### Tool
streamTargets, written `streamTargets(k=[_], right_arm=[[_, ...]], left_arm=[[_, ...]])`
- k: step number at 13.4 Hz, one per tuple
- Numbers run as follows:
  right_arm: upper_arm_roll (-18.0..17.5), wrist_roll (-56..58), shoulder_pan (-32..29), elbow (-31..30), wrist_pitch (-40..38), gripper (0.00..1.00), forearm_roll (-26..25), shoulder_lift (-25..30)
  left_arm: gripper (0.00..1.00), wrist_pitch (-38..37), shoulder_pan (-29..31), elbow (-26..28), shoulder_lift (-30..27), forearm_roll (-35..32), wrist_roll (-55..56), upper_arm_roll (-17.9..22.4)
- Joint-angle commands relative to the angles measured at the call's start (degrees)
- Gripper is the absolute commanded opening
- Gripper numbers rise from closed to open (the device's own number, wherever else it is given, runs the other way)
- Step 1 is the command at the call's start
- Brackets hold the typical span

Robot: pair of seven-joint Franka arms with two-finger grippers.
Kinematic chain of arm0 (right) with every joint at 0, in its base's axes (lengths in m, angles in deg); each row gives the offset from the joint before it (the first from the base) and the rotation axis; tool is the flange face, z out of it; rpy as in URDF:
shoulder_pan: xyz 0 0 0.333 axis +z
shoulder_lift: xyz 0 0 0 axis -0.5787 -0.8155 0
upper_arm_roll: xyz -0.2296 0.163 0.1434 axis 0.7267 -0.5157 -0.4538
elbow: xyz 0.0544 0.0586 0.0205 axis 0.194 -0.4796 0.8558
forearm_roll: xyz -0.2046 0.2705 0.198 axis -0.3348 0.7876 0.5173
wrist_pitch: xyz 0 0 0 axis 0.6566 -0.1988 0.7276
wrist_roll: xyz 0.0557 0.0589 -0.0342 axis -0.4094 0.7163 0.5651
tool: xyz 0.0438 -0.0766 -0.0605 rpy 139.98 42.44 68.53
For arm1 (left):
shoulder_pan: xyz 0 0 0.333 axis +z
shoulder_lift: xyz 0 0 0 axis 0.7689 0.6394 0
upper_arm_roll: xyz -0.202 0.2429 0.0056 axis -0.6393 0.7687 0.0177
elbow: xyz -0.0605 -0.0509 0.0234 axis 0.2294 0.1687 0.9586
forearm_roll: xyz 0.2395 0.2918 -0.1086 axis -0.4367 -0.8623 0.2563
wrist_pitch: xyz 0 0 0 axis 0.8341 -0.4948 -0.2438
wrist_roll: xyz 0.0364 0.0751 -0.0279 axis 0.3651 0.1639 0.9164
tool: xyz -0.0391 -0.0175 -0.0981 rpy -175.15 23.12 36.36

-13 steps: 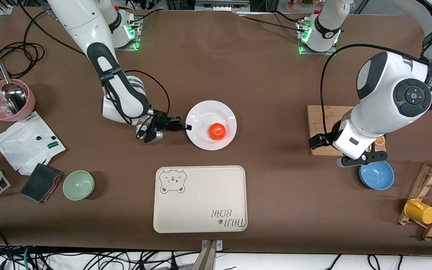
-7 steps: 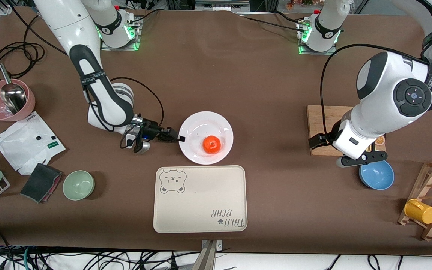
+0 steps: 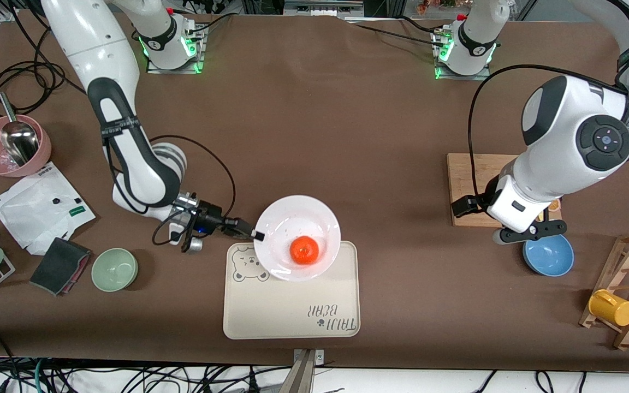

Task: Place orange and plate with both arms

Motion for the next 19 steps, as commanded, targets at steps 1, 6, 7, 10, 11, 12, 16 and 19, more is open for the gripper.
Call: streamTargets(k=[1, 6, 7, 10, 11, 12, 16, 19], right_arm=[[0.8, -1.0, -0.5, 12.3, -0.5, 0.0, -0.9, -9.4], [2.1, -2.0, -0.8, 22.6, -0.4, 0.0, -0.7, -17.4], [2.5, -2.4, -1.0, 24.9, -0.3, 0.0, -0.7, -19.2], [3.3, -3.8, -1.0, 29.7, -0.3, 0.0, -0.8, -22.9], [3.3, -3.9, -1.0, 29.8, -0.3, 0.0, -0.8, -23.0], [3.3, -3.9, -1.0, 29.8, -0.3, 0.0, -0.8, -23.0], [3.3, -3.9, -0.2, 29.4, -0.2, 0.0, -0.9, -23.0], [3.3, -3.7, -0.2, 29.4, -0.2, 0.0, -1.1, -23.3]], left_arm=[[1.0, -2.1, 2.0, 0.8, -3.2, 0.1, -1.5, -0.9], [1.0, -6.1, 3.1, 1.2, -7.0, 1.8, -8.1, -0.4], [1.0, -6.5, 4.4, 1.8, -8.3, 2.4, -11.7, -0.2], [1.0, -6.6, 7.1, 7.9, -14.0, 2.3, -17.0, 0.6], [1.0, -6.6, 8.2, 10.2, -15.9, 2.3, -19.6, 1.1], [1.0, -6.3, 8.3, 13.2, -18.1, 2.4, -23.8, 2.7], [1.0, -9.2, 7.7, 14.2, -19.2, 2.3, -25.8, 3.7], [1.0, -9.3, 8.0, 12.9, -18.2, 2.4, -26.5, 3.7]])
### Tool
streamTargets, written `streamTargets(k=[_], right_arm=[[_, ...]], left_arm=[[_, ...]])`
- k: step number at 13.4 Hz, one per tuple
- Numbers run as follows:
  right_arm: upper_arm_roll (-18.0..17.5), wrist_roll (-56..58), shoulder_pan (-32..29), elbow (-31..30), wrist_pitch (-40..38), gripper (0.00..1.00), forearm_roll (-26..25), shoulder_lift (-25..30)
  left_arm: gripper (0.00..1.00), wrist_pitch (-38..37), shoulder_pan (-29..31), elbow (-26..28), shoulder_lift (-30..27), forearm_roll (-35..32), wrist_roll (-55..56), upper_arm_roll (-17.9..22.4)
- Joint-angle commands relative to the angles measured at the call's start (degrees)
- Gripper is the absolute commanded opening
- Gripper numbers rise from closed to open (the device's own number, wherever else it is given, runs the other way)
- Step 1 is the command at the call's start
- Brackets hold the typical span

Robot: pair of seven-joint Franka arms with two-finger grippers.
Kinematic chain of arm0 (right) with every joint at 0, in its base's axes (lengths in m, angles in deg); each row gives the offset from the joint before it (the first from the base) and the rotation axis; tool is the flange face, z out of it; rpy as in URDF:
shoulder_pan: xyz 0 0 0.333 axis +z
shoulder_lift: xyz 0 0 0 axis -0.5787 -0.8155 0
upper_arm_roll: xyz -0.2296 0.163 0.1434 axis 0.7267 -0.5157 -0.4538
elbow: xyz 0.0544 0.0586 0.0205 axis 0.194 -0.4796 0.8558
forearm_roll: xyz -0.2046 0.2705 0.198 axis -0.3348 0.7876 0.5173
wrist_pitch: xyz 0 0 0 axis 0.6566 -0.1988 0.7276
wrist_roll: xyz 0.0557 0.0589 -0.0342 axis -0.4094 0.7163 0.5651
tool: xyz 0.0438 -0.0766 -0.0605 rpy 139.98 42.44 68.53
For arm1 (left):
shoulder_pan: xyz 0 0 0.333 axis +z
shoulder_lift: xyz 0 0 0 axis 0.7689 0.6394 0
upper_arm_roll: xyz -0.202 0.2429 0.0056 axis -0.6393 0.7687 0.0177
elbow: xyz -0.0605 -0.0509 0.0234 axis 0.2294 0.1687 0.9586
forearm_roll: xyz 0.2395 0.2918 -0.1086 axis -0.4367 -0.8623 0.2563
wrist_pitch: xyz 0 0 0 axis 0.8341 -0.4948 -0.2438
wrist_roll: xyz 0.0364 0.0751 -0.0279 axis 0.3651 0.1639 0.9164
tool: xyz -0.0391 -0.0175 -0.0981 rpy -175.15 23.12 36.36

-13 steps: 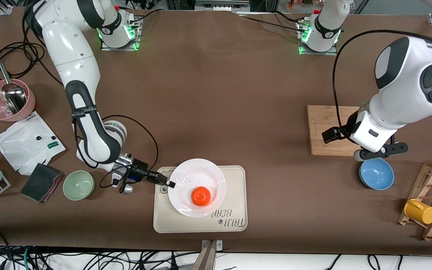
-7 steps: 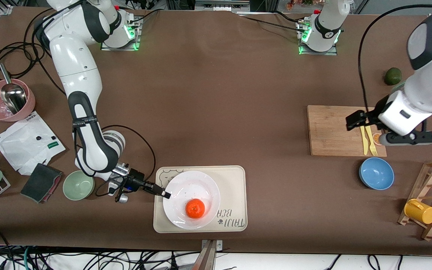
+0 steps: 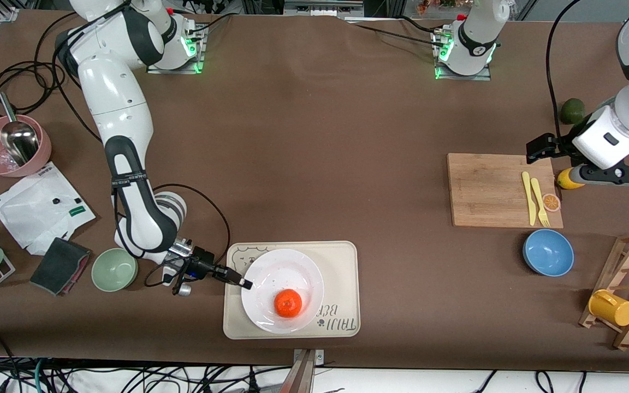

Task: Place orange and plate with both arms

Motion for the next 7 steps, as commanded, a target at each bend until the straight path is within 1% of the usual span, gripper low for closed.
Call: streamTargets(k=[1, 7], right_arm=[[-0.2, -1.4, 0.0, 2.2, -0.1, 0.0, -1.0, -1.3], [-0.2, -1.1, 0.0, 2.2, 0.0, 0.0, -1.7, -1.9]], left_arm=[[1.0, -0.8, 0.4, -0.1, -0.4, 1.2, -1.7, 0.1], [1.0, -0.8, 0.4, -0.3, -0.3, 1.2, -1.5, 0.1]])
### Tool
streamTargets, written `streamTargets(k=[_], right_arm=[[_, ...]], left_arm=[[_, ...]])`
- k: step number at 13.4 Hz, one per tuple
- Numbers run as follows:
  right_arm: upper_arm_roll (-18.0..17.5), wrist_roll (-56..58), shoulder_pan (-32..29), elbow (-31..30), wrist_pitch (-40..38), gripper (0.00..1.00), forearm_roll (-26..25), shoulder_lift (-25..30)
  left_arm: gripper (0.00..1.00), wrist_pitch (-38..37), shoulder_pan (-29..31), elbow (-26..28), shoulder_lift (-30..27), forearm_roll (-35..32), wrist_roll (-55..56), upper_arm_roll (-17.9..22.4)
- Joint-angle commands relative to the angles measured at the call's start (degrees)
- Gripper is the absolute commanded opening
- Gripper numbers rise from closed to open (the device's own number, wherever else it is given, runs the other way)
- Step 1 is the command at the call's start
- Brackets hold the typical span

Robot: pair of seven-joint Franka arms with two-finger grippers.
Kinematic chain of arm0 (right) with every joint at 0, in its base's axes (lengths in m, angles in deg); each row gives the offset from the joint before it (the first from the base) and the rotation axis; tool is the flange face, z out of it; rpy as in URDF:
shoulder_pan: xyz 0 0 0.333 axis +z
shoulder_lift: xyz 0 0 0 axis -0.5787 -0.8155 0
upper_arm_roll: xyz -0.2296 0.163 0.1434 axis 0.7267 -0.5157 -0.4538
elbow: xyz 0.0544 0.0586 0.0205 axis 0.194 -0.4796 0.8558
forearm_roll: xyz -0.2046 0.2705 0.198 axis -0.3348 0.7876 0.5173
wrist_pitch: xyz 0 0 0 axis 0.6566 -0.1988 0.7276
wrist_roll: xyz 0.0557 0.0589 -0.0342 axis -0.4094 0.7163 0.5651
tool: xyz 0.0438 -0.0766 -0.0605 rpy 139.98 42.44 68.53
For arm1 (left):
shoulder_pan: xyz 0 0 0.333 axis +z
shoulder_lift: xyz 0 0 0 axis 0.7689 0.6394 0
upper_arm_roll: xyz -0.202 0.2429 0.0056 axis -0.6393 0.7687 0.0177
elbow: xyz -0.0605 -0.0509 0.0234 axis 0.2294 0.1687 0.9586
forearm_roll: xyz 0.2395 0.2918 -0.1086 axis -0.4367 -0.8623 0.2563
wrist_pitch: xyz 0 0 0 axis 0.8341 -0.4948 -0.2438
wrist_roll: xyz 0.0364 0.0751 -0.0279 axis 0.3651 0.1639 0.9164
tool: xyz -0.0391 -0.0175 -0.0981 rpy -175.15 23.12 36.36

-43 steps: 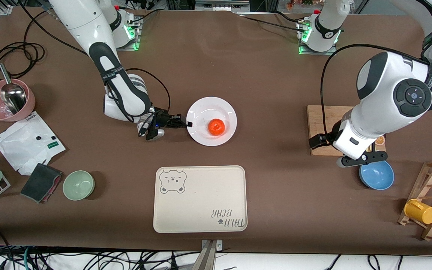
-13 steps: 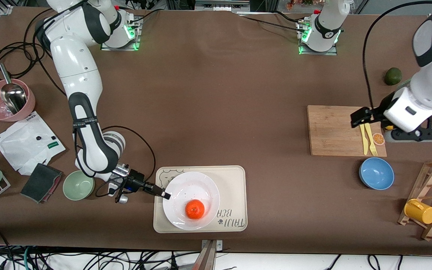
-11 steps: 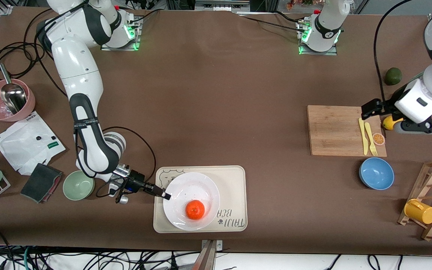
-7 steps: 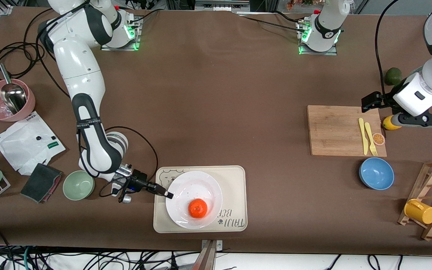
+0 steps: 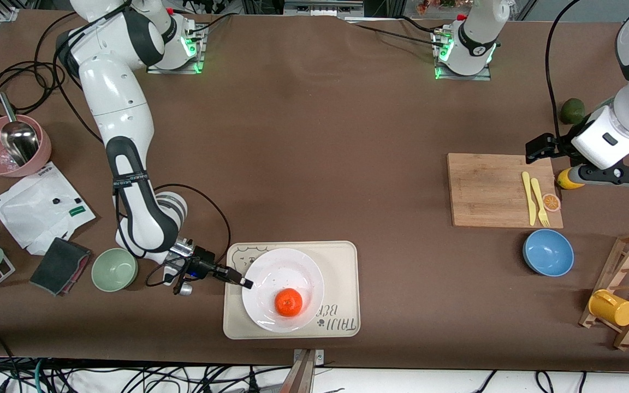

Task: Place orange and plate with both arms

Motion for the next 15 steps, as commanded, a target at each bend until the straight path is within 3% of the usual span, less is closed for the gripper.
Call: streamTargets(k=[1, 3, 4, 5, 10, 15], right_arm=[[-0.2, -1.1, 0.0, 2.2, 0.3, 0.0, -2.2, -1.5], [-0.2, -1.1, 0.0, 2.2, 0.4, 0.0, -2.7, -1.7], [-0.2, -1.1, 0.0, 2.3, 0.4, 0.24, -2.7, -1.7], [-0.2, -0.9, 0.0, 2.2, 0.4, 0.99, -2.7, -1.6], [-0.1, -1.1, 0.0, 2.4, 0.4, 1.0, -2.9, -1.3], [0.7, -1.4, 0.0, 2.6, 0.4, 1.0, -6.3, -0.9]], left_arm=[[1.0, -0.8, 0.2, -0.3, -0.3, 1.2, -1.5, 0.1], [1.0, -0.8, 0.2, -0.3, -0.3, 1.3, -1.6, 0.1], [1.0, -0.8, 0.2, -0.3, -0.3, 1.2, -1.7, 0.1], [1.0, -0.8, 0.2, -0.3, -0.3, 1.2, -1.7, 0.1], [1.0, -0.8, 0.2, -0.2, -0.3, 1.3, -1.6, 0.1], [1.0, -0.8, 0.0, -0.2, -0.3, 1.3, -1.4, 0.1]])
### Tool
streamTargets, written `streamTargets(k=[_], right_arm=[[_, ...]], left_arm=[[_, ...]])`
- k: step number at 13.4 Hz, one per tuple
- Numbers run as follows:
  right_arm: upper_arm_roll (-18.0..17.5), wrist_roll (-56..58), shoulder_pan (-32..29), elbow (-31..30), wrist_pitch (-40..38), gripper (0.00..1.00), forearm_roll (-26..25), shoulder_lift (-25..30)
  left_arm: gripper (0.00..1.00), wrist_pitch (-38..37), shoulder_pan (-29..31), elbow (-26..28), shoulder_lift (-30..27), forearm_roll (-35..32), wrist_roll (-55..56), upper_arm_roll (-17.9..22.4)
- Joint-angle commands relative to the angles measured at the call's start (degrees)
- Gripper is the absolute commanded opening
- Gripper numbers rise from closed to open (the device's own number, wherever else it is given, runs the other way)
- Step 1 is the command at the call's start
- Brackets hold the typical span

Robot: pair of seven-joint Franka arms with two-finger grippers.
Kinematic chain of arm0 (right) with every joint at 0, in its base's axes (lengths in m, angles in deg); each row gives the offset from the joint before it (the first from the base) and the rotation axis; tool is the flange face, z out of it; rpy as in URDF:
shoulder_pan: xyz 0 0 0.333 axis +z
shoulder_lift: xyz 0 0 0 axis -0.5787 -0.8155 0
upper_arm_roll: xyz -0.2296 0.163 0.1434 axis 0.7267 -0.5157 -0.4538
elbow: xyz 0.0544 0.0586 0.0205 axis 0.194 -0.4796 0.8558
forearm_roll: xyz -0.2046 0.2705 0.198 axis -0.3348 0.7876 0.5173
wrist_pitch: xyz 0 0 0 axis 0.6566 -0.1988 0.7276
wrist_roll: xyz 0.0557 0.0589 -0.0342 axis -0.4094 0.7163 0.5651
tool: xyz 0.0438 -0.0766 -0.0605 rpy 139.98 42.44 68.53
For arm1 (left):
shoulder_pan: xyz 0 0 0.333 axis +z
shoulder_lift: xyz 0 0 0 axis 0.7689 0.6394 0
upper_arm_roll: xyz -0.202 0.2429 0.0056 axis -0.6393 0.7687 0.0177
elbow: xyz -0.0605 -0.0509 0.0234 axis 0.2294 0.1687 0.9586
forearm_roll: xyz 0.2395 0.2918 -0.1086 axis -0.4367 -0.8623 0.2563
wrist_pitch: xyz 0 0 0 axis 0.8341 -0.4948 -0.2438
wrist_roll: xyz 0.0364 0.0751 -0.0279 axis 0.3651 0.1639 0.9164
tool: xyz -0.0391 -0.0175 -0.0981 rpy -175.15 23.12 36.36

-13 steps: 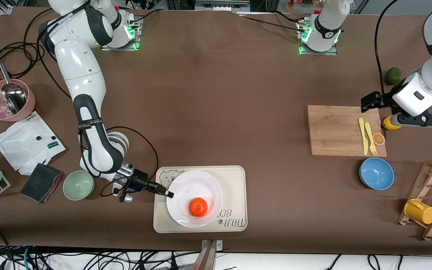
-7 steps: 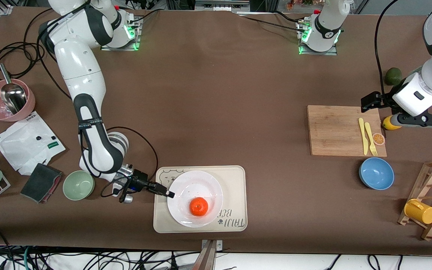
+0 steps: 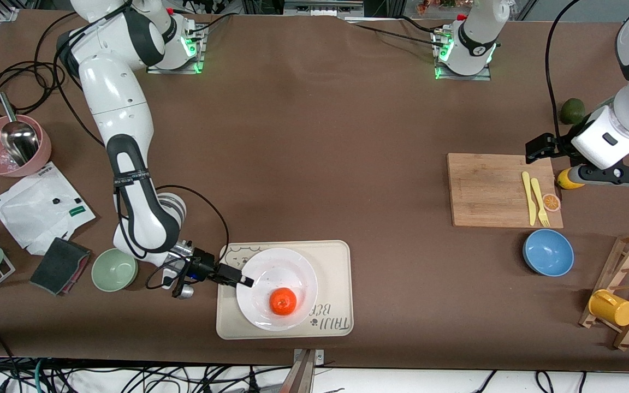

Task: Place orange and plate with both arms

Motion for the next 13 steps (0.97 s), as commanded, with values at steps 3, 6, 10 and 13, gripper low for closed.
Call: streamTargets(k=[3, 6, 10, 13], right_arm=[[0.5, -1.1, -0.1, 0.8, 0.4, 1.0, -1.6, -0.6], [0.6, -1.1, 0.0, 0.9, 0.4, 1.0, -1.6, -0.4], [0.5, -1.1, 0.1, 1.0, 0.4, 1.0, -4.6, 0.2], [0.6, -1.1, 0.6, 2.0, 0.4, 1.0, -5.0, 0.5]], left_arm=[[1.0, -0.8, 0.0, -0.3, -0.3, 1.3, -1.3, 0.1], [1.0, -0.8, -0.1, -0.3, -0.3, 1.3, -1.3, 0.1], [1.0, -0.8, -0.1, -0.3, -0.3, 1.3, -1.2, 0.1], [1.0, -0.8, -0.1, -0.3, -0.3, 1.3, -1.2, 0.1]])
